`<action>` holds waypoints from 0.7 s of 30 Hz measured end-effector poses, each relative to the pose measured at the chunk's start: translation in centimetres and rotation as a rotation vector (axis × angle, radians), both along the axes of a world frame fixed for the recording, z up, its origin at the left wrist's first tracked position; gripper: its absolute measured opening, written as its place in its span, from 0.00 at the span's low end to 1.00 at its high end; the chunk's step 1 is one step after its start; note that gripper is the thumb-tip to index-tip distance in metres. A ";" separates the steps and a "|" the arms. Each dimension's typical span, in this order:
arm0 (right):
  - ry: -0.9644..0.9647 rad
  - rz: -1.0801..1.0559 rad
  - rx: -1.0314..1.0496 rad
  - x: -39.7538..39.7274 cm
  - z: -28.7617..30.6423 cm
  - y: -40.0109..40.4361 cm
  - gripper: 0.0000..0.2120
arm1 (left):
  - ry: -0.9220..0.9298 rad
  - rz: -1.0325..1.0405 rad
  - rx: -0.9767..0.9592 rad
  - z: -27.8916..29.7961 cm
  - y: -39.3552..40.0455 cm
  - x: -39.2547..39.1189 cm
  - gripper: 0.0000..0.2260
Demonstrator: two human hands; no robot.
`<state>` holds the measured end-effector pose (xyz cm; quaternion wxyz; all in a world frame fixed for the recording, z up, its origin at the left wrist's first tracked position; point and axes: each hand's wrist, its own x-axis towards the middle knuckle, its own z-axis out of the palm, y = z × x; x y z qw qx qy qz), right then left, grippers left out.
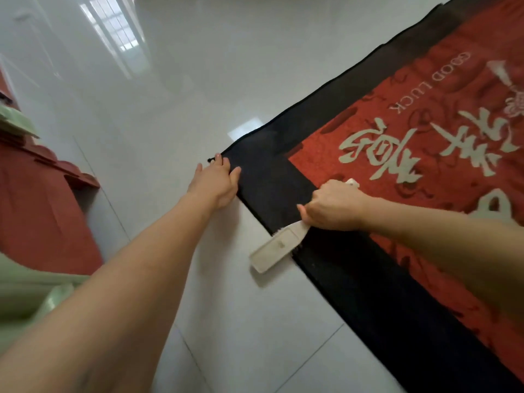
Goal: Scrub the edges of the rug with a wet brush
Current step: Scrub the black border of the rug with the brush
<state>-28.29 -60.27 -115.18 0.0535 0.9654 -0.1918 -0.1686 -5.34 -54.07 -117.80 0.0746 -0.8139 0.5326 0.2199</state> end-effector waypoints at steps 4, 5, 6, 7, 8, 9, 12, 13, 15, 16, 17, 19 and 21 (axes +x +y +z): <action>-0.086 -0.482 -0.085 -0.9 0.1 1.5 0.20 | -0.038 0.003 0.082 0.7 -0.6 -0.5 0.26; -0.107 -0.534 -0.046 -1.2 -0.5 3.3 0.20 | -0.055 -0.007 0.108 1.0 -0.9 -0.6 0.27; -0.095 -0.499 -0.010 -1.9 -0.8 5.2 0.20 | -0.077 -0.022 0.140 1.4 -1.0 -0.6 0.28; -0.062 -0.428 0.038 -3.0 -0.9 7.0 0.21 | -0.100 -0.046 0.174 1.9 -1.1 -0.8 0.28; -0.013 -0.373 0.108 -4.5 -0.3 8.2 0.21 | -0.113 -0.075 0.210 2.5 -1.2 -1.1 0.27; 0.008 -0.378 0.152 -5.9 0.3 8.6 0.22 | -0.112 -0.106 0.246 3.0 -1.3 -1.4 0.25; -0.083 -0.728 0.104 -8.3 1.9 8.7 0.24 | -0.083 -0.143 0.326 4.0 -1.7 -3.1 0.22; -0.133 -0.881 0.085 -8.4 2.3 8.6 0.26 | -0.058 -0.117 0.329 3.8 -1.5 -3.6 0.23; -0.290 -1.087 0.122 -7.6 2.4 8.3 0.27 | -0.023 -0.047 0.309 3.3 -0.9 -4.8 0.28; -0.336 -1.116 0.169 -6.7 2.4 7.9 0.25 | -0.011 -0.030 0.278 2.8 -0.6 -5.0 0.31; -0.353 -1.108 0.221 -5.4 2.5 7.4 0.21 | 0.003 -0.022 0.244 2.4 -0.3 -5.1 0.35; -0.389 -0.965 0.285 -2.6 2.2 6.1 0.16 | 0.016 -0.038 0.178 1.9 -0.4 -5.3 0.45; -0.370 -0.808 0.290 0.1 2.1 4.1 0.23 | 0.043 -0.055 0.120 1.7 -0.8 -5.3 0.54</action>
